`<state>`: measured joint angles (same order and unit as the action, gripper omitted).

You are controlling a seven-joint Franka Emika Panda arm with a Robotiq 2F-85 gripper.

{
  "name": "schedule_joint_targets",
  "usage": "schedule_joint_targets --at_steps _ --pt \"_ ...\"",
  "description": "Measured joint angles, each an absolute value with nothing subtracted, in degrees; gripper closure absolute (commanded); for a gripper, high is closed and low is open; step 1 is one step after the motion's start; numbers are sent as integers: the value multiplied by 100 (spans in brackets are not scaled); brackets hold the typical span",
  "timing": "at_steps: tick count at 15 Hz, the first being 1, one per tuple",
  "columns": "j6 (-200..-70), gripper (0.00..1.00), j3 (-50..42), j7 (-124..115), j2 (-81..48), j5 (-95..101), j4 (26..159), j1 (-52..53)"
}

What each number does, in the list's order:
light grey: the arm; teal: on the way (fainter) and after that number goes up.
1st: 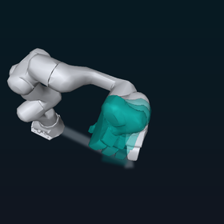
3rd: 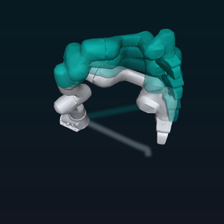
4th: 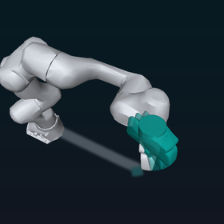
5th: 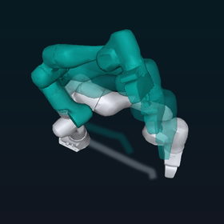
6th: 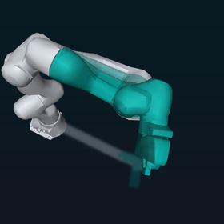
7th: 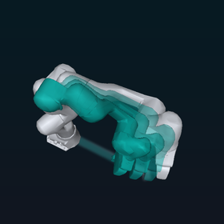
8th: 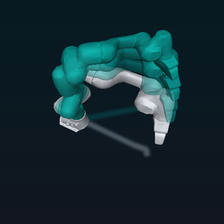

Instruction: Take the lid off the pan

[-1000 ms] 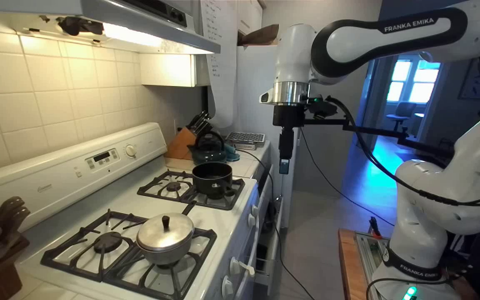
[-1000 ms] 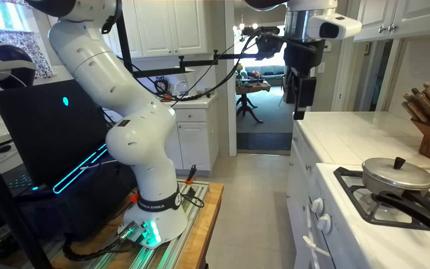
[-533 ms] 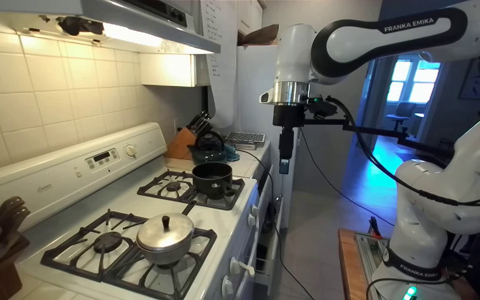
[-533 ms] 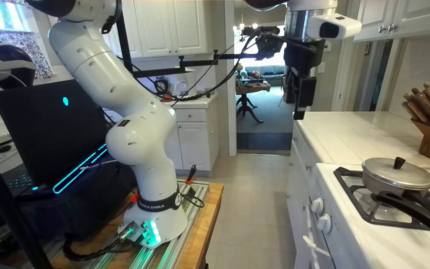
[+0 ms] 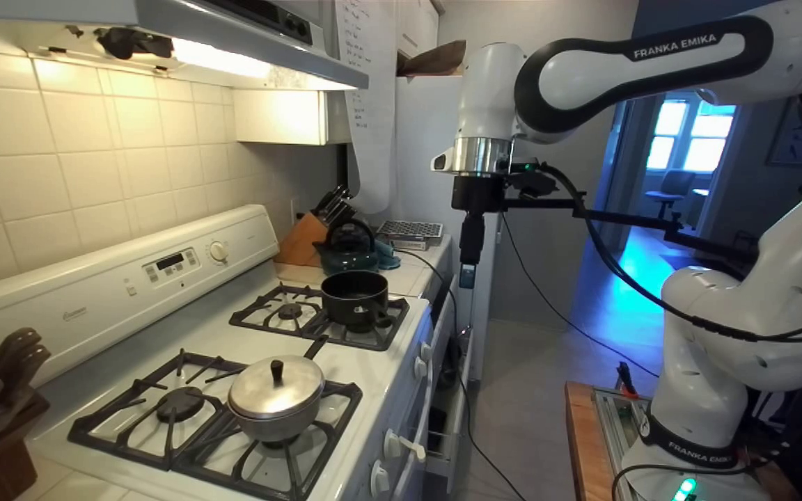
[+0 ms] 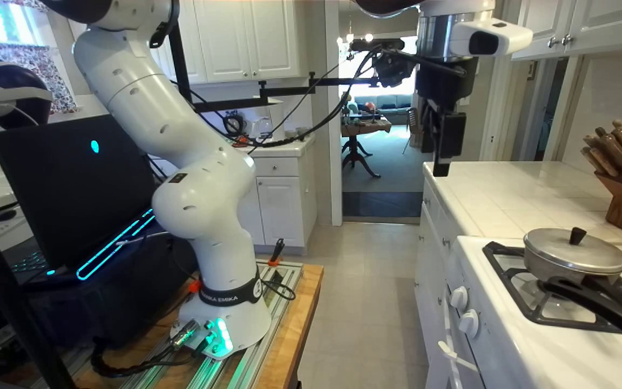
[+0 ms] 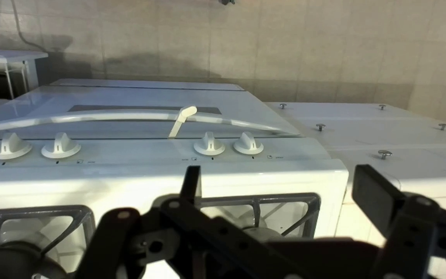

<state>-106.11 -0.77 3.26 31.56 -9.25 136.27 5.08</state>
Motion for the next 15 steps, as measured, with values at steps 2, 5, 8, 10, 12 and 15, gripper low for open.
schedule_joint_targets --at_steps 2,5,8,10,12,15 --pt "-10981 0 -78 516 2990 -871 13620 472" --pt "-11452 0 -72 964 2625 -850 13578 486" --pt "-11707 0 -45 1204 2179 -850 13427 522" --pt "-11802 0 -5 1283 1890 -850 13268 544" --pt "-11878 0 53 1341 1624 -840 13079 551" --pt "-11956 0 153 1432 1280 -804 12775 556"
